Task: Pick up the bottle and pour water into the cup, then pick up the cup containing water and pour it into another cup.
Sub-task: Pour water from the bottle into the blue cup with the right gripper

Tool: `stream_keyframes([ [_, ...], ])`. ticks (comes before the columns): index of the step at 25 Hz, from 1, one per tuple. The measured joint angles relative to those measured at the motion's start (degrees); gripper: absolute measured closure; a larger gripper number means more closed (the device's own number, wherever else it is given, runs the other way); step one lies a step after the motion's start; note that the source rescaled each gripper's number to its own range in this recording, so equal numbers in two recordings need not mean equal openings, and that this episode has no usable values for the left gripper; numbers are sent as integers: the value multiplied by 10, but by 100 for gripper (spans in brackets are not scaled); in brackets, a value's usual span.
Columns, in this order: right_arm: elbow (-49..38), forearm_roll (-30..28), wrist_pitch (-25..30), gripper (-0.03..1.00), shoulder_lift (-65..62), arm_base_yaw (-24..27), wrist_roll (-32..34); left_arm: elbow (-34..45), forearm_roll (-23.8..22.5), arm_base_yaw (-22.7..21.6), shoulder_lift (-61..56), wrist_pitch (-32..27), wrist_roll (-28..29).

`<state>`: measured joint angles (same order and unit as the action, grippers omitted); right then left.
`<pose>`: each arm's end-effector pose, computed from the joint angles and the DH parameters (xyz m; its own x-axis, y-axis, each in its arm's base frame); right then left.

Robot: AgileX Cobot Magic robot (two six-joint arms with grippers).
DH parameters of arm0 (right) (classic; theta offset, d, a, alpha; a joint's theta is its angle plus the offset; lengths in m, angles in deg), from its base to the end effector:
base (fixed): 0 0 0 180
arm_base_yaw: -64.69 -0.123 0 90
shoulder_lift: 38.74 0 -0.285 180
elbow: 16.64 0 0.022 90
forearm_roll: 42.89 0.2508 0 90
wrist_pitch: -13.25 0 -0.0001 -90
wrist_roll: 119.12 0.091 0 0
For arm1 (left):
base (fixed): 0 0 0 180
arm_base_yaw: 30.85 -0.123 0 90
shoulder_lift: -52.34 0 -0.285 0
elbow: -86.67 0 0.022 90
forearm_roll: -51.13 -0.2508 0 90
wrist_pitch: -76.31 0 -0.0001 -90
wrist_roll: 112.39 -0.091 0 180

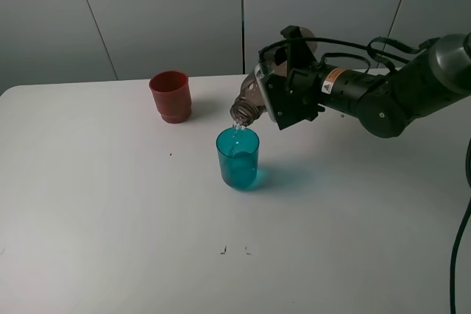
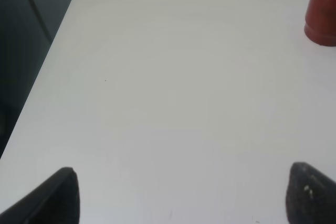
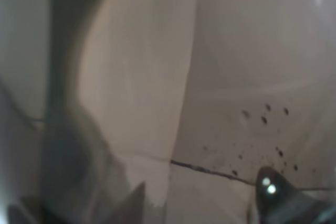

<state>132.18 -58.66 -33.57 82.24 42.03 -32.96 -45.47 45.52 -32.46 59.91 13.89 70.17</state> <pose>0.3334 0.1587 0.1305 0.6013 -0.7760 0.1904 -0.1114 -0.3174 -0.9417 -0.0085 0.0077 0.2787 -0.4653 -0.0123 -0.8851 -0.1043 0.9937 0.0410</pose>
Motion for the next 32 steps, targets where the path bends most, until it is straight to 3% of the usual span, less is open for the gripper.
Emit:
stream_keyframes([
  [32, 0, 0, -8, 96, 0, 0, -51, 0, 0, 0, 0, 0, 1],
])
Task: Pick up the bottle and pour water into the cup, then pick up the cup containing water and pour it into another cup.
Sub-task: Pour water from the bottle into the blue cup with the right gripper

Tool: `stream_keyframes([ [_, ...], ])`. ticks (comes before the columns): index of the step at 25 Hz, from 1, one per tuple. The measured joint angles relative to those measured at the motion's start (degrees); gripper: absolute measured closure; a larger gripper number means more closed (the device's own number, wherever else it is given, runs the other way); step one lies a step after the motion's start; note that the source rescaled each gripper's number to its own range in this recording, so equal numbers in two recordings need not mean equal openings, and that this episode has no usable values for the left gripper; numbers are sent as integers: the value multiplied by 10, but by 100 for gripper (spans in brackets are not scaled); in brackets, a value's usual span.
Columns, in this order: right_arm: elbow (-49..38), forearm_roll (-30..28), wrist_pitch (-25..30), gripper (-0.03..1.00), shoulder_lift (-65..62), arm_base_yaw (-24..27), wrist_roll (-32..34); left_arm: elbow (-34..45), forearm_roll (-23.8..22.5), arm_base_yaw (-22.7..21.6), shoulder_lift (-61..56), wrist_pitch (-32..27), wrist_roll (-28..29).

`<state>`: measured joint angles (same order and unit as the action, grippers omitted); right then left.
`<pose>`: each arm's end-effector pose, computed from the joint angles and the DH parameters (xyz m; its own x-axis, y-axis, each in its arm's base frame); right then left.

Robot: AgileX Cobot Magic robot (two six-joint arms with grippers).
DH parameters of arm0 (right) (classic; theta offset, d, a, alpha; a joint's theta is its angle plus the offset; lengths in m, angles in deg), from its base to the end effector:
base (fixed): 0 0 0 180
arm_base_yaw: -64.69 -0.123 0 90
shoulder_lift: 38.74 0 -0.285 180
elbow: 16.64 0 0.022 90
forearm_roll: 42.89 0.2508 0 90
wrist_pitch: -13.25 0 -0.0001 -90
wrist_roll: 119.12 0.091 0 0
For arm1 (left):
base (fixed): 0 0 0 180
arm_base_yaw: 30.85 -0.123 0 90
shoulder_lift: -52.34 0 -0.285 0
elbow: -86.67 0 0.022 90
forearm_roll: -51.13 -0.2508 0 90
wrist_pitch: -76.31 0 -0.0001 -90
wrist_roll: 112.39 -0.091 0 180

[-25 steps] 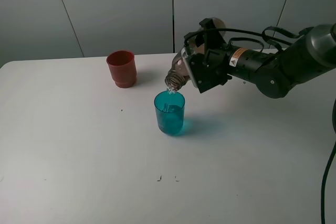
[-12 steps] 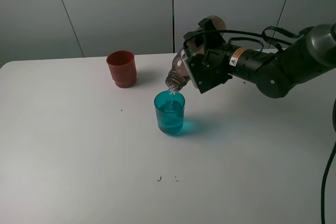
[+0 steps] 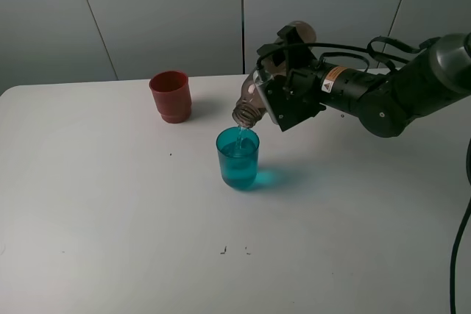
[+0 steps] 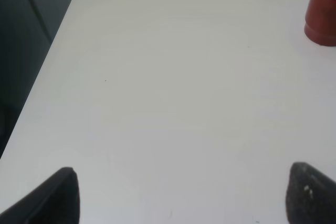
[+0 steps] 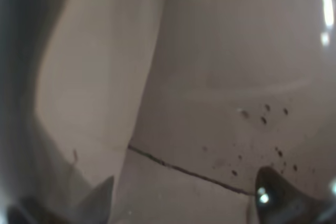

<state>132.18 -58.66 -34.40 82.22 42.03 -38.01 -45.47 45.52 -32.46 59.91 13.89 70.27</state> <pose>0.3336 0.1591 0.1319 0.6070 -0.7463 0.2733 -0.0464 -0.3766 -0.9252 -0.0085 0.0077 0.2787 -0.4651 -0.0140 -0.8851 -0.1051 0.9937 0.0395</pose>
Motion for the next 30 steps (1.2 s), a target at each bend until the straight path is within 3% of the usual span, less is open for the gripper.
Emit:
stream_keyframes([
  [30, 0, -29, 25, 96, -1, 0, 15, 0, 0, 0, 0, 0, 0],
])
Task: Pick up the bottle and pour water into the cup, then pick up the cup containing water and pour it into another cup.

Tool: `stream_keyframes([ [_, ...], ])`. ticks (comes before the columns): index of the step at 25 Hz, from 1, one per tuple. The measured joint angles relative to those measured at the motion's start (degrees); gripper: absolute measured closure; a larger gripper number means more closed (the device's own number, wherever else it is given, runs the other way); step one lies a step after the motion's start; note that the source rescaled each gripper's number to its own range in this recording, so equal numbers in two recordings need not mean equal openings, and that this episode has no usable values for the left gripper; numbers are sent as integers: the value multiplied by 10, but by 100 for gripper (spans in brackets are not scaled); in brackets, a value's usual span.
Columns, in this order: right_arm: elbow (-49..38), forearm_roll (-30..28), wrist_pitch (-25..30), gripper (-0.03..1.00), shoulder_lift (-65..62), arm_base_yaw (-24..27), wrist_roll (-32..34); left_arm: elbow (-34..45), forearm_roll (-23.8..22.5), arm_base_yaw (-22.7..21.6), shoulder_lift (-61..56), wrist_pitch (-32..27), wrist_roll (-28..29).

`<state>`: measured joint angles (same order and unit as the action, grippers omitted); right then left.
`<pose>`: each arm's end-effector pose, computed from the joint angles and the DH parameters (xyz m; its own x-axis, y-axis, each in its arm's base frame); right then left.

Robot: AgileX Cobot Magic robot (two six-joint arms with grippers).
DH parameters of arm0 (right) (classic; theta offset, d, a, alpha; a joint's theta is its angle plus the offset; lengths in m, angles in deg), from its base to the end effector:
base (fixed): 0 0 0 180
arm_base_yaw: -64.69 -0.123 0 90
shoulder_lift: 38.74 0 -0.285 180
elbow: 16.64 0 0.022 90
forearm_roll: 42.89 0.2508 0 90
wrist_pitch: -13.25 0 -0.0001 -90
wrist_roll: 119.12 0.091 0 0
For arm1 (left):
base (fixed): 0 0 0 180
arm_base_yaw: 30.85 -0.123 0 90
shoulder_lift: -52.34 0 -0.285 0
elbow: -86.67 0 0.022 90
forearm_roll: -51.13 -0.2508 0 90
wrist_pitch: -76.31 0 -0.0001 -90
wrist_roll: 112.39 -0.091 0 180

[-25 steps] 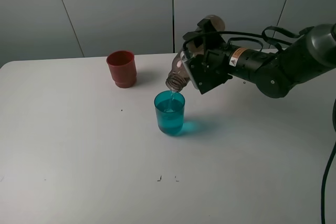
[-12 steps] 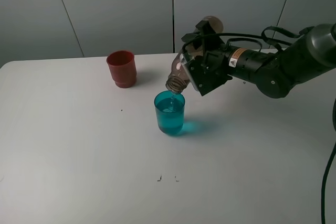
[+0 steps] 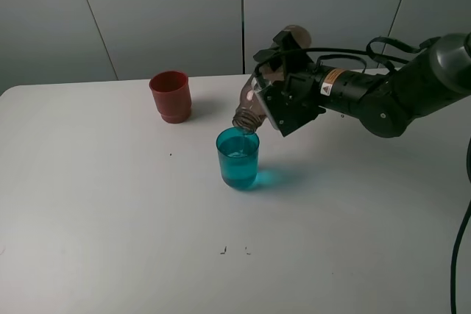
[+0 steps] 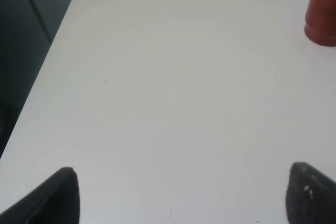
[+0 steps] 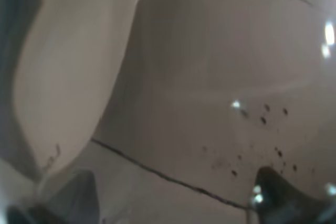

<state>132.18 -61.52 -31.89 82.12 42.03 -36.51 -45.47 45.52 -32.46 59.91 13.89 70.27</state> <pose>0.3310 0.1605 0.1283 0.6397 -0.7199 0.2694 -0.0696 -0.4033 -0.9124 -0.0085 0.0077 0.2787 -0.4651 -0.0140 -0.8851 -0.1051 0.9937 0.0395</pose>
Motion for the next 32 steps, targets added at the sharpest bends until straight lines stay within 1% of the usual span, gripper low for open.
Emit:
stream_keyframes([
  [4, 0, -1, 24, 96, 0, 0, 51, 0, 0, 0, 0, 0, 0],
  [15, 0, -1, 25, 96, 0, 0, 221, 0, 0, 0, 0, 0, 0],
  [17, 0, -1, 25, 96, 0, 0, 265, 0, 0, 0, 0, 0, 0],
  [19, 0, -1, 25, 96, 0, 0, 316, 0, 0, 0, 0, 0, 0],
  [23, 0, -1, 25, 96, 0, 0, 446, 0, 0, 0, 0, 0, 0],
  [26, 0, -1, 25, 96, 0, 13, 561, 0, 0, 0, 0, 0, 0],
  [29, 0, -1, 26, 96, 0, 35, 697, 0, 0, 0, 0, 0, 0],
  [32, 0, -1, 26, 96, 0, 55, 809, 0, 0, 0, 0, 0, 0],
])
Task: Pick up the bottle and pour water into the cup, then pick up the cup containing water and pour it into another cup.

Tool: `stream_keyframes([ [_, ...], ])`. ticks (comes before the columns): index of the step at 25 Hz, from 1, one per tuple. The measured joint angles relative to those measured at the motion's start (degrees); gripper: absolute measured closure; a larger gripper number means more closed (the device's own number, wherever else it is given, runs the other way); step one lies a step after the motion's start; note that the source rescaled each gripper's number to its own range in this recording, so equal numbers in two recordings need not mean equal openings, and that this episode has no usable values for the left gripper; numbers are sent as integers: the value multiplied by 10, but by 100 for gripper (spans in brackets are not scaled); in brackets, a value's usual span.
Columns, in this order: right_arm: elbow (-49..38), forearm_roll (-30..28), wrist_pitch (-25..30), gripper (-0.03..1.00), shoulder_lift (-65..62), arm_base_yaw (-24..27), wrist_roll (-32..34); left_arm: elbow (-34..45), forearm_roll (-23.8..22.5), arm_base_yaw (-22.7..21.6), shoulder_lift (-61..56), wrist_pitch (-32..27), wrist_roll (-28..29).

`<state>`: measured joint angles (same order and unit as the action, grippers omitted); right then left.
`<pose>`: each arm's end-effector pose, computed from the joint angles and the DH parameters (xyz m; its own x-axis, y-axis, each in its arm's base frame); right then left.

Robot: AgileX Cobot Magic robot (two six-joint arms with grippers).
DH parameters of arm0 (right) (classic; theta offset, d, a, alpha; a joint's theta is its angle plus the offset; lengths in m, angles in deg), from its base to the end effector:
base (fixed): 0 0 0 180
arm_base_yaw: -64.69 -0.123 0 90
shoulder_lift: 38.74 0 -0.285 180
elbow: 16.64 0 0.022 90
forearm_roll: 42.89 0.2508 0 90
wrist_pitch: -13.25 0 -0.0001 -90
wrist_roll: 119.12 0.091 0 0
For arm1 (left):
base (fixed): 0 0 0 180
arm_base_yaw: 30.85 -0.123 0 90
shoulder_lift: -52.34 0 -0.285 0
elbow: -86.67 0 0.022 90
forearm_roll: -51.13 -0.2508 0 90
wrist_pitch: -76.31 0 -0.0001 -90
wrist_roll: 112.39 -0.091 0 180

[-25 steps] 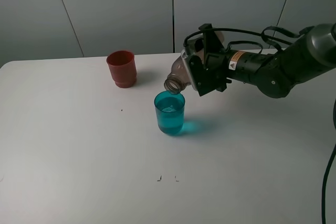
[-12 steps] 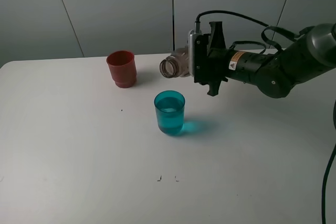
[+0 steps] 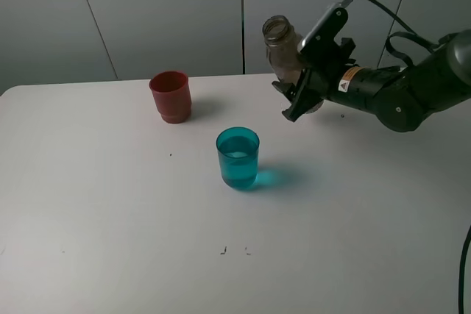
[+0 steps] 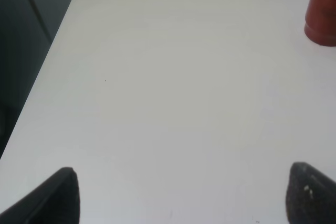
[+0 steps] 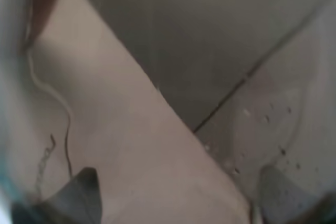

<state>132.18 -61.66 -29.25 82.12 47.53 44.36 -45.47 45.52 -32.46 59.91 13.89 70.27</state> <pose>0.3439 0.1269 0.1244 -0.0509 -0.5355 -0.8430 -0.5897 0.6973 -0.4074 -0.0085 0.0077 0.2787 -0.4651 -0.0140 -0.8851 -0.1051 0.9937 0.0395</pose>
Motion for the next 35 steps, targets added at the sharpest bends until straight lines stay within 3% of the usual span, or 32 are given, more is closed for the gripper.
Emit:
stream_keyframes([
  [7, 0, 0, -2, 96, 0, 46, 138, 0, 0, 0, 0, 0, 0],
  [15, 37, -4, -11, 96, 29, 108, 232, 0, 0, 0, 0, 0, 0],
  [23, 105, -16, -13, 96, 80, 114, 249, 0, 0, 0, 0, 0, 0],
  [35, 125, -17, -13, 96, 118, 114, 276, 0, 0, 0, 0, 0, 0],
])
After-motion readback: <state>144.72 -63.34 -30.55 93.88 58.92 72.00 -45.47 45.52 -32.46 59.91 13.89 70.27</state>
